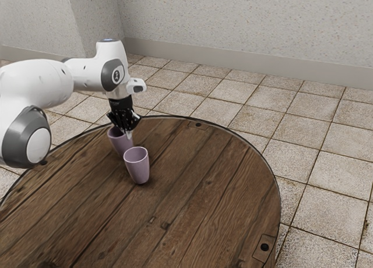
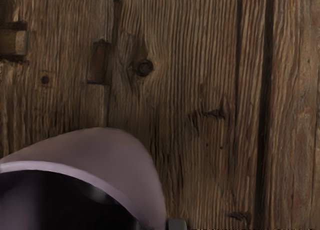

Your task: Place the left cup onto the right cup

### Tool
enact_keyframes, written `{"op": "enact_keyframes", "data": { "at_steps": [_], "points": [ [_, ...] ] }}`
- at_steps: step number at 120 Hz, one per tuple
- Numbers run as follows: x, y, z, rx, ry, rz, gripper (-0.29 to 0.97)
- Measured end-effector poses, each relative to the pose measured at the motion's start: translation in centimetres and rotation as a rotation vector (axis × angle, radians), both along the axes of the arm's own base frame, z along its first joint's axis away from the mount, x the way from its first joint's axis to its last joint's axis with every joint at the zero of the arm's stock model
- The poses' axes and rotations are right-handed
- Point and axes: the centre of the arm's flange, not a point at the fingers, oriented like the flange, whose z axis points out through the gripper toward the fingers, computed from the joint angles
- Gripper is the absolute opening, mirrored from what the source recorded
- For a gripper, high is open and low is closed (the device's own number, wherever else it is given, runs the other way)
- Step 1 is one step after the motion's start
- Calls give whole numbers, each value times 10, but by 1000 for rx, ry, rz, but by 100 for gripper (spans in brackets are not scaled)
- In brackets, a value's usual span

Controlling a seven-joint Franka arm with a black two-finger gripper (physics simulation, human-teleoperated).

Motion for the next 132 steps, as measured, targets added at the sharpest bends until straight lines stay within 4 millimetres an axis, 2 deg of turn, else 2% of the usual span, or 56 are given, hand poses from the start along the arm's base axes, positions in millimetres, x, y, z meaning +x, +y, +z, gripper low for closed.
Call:
{"op": "enact_keyframes", "data": {
  "at_steps": [28, 46, 67, 82, 94, 113, 132],
  "points": [
    [-8, -16, 49, 13, -39, -23, -11],
    [-23, -44, 92, 35, -59, -66, -11],
    [-47, -84, 126, 56, -61, -122, -11],
    [-69, -112, 140, 74, -55, -155, -11],
    [-78, -130, 148, 88, -51, -168, -11],
    [-91, -144, 148, 107, -22, -165, -11],
    [-100, -148, 141, 117, 7, -142, -11]
  ]
}}
